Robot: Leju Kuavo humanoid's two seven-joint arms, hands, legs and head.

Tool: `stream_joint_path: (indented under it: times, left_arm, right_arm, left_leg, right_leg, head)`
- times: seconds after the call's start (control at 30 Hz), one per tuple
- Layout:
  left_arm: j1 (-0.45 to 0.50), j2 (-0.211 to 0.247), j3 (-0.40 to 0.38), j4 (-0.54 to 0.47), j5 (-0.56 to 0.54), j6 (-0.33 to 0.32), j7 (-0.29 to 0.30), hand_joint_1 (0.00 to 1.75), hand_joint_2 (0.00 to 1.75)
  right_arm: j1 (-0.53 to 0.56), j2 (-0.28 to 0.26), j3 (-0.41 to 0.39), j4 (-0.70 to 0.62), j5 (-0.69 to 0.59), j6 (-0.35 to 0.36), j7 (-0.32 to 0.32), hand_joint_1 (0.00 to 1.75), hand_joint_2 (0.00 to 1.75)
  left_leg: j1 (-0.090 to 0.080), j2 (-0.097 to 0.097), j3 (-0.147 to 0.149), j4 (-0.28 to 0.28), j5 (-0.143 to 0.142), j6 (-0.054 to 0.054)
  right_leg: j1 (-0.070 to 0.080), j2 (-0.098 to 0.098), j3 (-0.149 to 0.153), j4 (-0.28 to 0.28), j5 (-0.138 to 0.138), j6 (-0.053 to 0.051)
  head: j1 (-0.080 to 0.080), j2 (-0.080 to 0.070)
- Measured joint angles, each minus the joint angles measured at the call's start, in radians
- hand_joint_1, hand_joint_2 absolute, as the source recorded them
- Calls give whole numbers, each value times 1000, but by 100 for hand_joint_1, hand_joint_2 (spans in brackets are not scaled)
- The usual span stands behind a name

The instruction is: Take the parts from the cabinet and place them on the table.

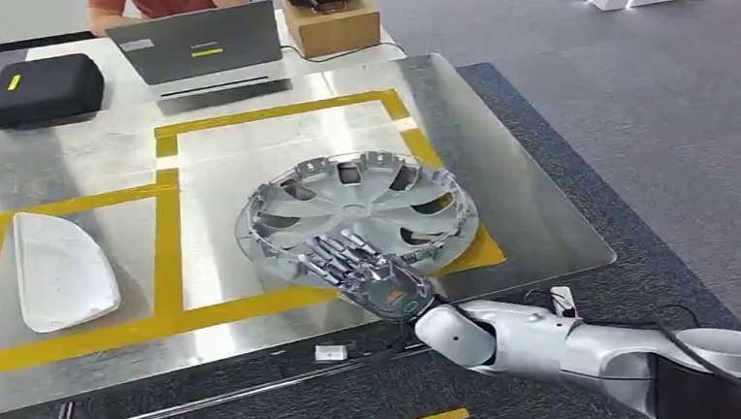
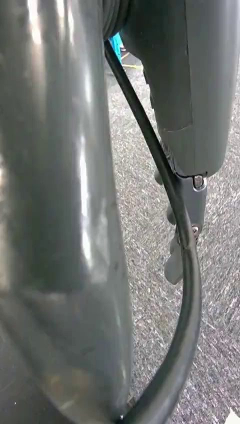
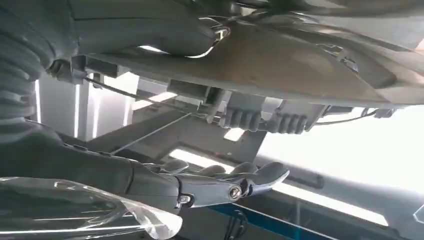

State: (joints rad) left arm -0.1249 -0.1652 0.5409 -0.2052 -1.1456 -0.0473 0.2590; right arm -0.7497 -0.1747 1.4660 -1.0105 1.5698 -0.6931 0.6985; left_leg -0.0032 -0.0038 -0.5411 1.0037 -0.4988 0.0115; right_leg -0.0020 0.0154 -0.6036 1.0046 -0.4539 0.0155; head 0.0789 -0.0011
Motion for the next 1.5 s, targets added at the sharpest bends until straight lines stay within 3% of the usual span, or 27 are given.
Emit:
stream_joint_path:
  times: [0.63,1.27,1.5]
  left_arm:
    - [-1,-2,-2,0,-6,0,-13,0,0]
    - [-19,-12,-33,0,-18,-19,-19,0,0]
    - [-23,-13,-37,0,-18,-24,-19,0,0]
  right_arm:
    - [-76,0,43,-8,0,0,-1,0,175]
    - [-176,26,61,-160,0,0,-129,0,175]
    - [-189,30,61,-180,0,0,-137,0,175]
  left_leg:
    - [0,0,0,0,1,0]
    - [0,0,0,0,1,0]
    - [0,0,0,0,1,0]
  right_leg:
    - [0,0,0,0,1,0]
    - [0,0,0,0,1,0]
    - [0,0,0,0,1,0]
  head:
    - [0,0]
    - [0,0]
    - [0,0]
